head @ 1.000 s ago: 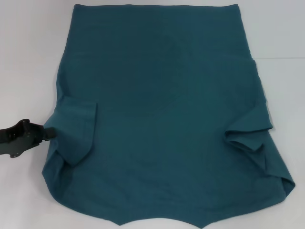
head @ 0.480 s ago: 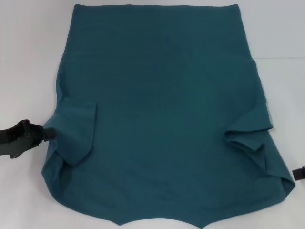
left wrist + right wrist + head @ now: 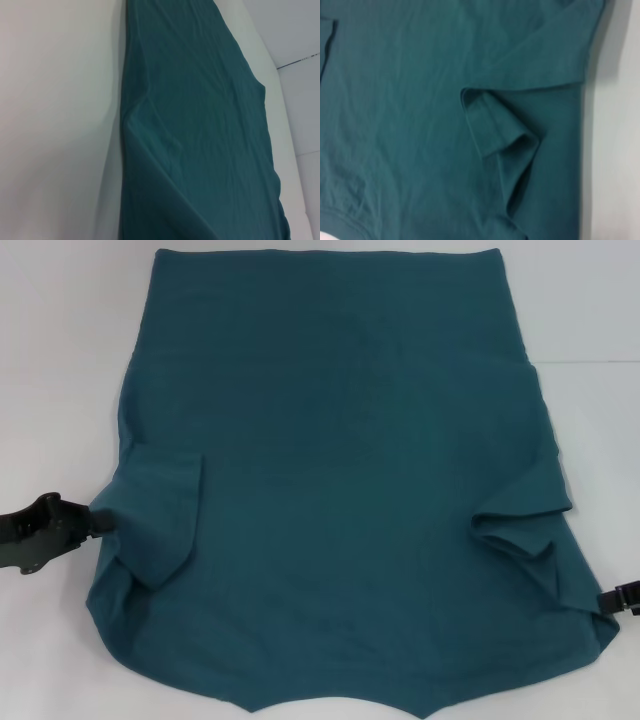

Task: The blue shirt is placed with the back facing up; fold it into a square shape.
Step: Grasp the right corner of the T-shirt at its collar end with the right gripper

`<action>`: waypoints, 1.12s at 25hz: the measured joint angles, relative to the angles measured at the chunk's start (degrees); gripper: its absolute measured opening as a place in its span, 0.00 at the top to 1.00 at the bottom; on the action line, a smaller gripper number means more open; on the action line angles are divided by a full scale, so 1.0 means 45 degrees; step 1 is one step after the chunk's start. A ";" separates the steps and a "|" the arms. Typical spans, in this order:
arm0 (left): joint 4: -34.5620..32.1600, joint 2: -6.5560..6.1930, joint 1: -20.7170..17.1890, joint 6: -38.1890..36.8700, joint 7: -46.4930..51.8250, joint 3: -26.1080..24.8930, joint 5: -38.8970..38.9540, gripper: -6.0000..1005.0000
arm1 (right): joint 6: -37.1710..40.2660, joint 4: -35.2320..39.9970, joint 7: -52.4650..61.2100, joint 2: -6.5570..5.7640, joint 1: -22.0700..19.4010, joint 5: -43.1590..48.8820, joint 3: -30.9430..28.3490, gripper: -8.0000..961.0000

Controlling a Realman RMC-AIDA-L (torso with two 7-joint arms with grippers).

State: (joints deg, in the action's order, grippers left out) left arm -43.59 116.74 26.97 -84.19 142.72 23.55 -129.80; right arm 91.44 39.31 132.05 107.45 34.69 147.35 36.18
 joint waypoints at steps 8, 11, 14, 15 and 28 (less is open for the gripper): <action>0.0000 -0.0005 -0.0024 -0.0002 0.0024 -0.0019 -0.0005 0.99 | -0.0252 0.0011 -0.0069 0.0134 0.0133 0.0019 0.0443 0.27; 0.0000 -0.0005 -0.0024 -0.0002 0.0029 -0.0019 0.0000 0.99 | -0.0516 -0.0013 -0.0007 0.0211 0.0148 0.0028 0.0737 0.27; 0.0000 -0.0006 -0.0022 -0.0002 0.0050 -0.0018 0.0018 0.99 | -0.0714 -0.0069 0.0036 0.0302 0.0192 0.0022 0.0844 0.27; 0.0000 -0.0005 -0.0021 -0.0002 0.0062 -0.0018 0.0017 0.99 | -0.0721 -0.0069 0.0038 0.0325 0.0219 0.0010 0.0845 0.27; -0.0001 -0.0006 -0.0056 0.0037 0.0080 -0.0017 0.0044 0.99 | -0.0641 -0.0307 0.0174 0.0643 0.0789 0.0046 0.1199 0.27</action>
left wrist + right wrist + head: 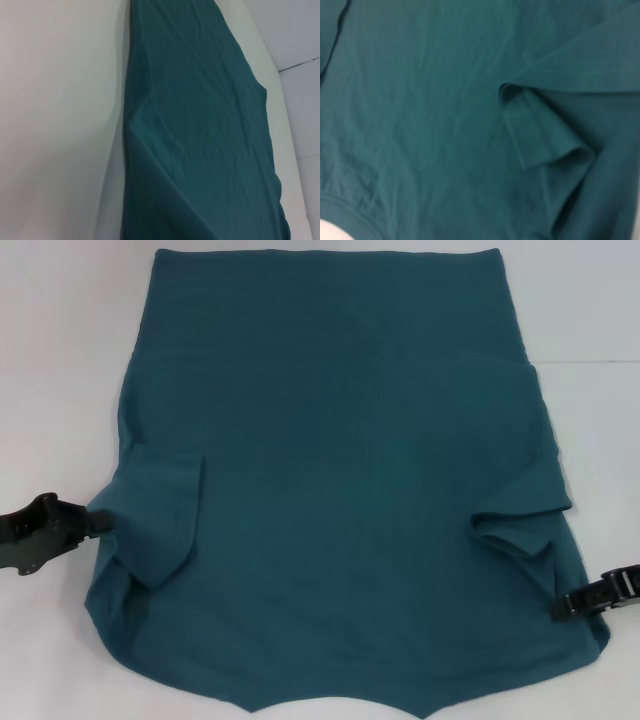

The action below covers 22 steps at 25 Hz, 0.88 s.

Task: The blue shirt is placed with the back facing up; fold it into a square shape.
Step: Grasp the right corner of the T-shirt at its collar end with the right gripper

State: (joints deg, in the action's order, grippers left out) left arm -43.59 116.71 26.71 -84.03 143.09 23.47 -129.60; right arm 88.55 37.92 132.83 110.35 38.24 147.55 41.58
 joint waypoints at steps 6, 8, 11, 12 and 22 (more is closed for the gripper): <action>0.0000 0.0000 -0.0001 0.0002 0.0000 0.0000 0.0032 0.99 | 0.0360 0.0067 0.0025 0.0140 0.0172 -0.0004 0.0069 0.27; 0.0000 0.0000 -0.0002 0.0002 0.0001 0.0000 0.0032 0.99 | 0.0538 0.0180 0.0038 0.0051 0.0112 -0.0057 -0.0099 0.27; 0.0000 0.0007 -0.0018 0.0001 0.0000 0.0000 0.0032 0.99 | 0.0743 0.0276 0.0110 -0.0127 -0.0002 -0.0064 -0.0327 0.27; 0.0000 0.0015 -0.0035 0.0001 0.0000 0.0000 0.0032 0.99 | 0.0756 0.0289 0.0153 -0.0180 -0.0043 -0.0040 -0.0326 0.27; 0.0000 0.0039 -0.0039 -0.0016 0.0000 0.0000 0.0032 0.99 | 0.0665 0.0316 0.0508 -0.0366 -0.0276 0.0460 -0.0208 0.27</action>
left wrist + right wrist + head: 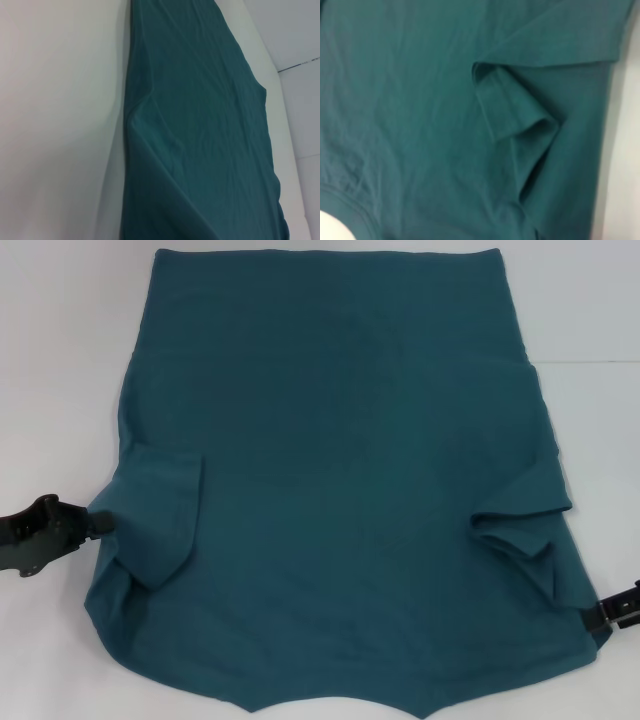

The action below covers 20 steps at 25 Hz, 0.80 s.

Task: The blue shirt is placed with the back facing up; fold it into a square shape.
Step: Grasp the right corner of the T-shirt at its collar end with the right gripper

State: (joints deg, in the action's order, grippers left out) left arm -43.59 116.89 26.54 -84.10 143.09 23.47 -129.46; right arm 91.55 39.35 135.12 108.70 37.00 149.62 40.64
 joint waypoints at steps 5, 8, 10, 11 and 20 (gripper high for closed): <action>0.0000 0.0001 0.0000 0.0007 0.0000 0.0000 0.0006 0.99 | -0.0056 0.0006 -0.0058 0.0183 0.0043 0.0050 0.0024 0.27; 0.0001 0.0001 0.0000 0.0012 0.0000 -0.0012 0.0009 0.99 | -0.0118 -0.0020 -0.0074 0.0270 0.0116 0.0052 0.0123 0.27; 0.0000 0.0001 0.0000 0.0016 0.0000 -0.0019 0.0014 0.99 | -0.0204 -0.0064 -0.0042 0.0312 0.0144 0.0052 0.0302 0.27; 0.0000 0.0001 0.0000 0.0016 0.0000 -0.0020 0.0014 0.99 | -0.0240 -0.0074 -0.0013 0.0338 0.0151 0.0052 0.0392 0.27; 0.0000 0.0014 0.0005 0.0018 0.0001 -0.0020 0.0019 0.99 | -0.0287 -0.0126 0.0020 0.0622 0.0429 0.0012 0.0467 0.27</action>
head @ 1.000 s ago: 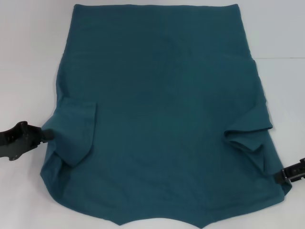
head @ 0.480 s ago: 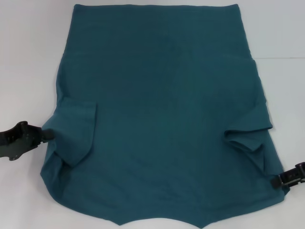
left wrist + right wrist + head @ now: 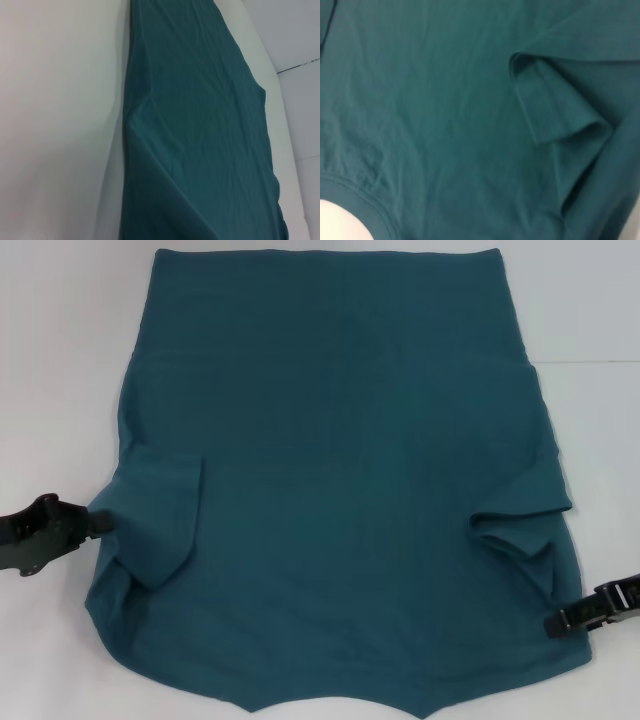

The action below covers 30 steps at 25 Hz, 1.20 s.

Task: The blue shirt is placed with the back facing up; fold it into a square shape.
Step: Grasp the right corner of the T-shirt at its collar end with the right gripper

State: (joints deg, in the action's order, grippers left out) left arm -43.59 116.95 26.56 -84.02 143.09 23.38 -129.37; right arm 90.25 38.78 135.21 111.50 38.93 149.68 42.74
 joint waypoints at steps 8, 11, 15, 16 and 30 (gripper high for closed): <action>0.0000 0.0009 -0.0009 0.0000 -0.0001 0.0001 0.0000 0.99 | -0.0009 0.0081 0.0289 0.0100 0.0113 0.0007 -0.0004 0.31; 0.0000 0.0007 -0.0009 -0.0001 -0.0001 0.0001 0.0000 0.99 | -0.0008 0.0103 0.0311 0.0104 0.0116 0.0013 0.0012 0.35; 0.0000 0.0007 -0.0006 -0.0003 -0.0008 0.0001 0.0013 0.99 | -0.0007 0.0112 0.0309 0.0105 0.0133 0.0022 0.0034 0.39; 0.0000 0.0006 -0.0006 -0.0005 -0.0008 0.0001 0.0021 0.99 | -0.0009 0.0112 0.0306 0.0105 0.0134 0.0022 0.0037 0.41; -0.0011 0.0006 -0.0056 -0.0320 -0.0122 -0.0019 0.0176 0.99 | -0.0005 0.0131 0.0250 0.0054 -0.0081 -0.0063 -0.0270 0.94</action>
State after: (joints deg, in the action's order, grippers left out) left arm -43.64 116.98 26.31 -85.46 142.54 23.29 -128.57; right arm 90.23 39.37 136.33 111.74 38.57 149.39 41.52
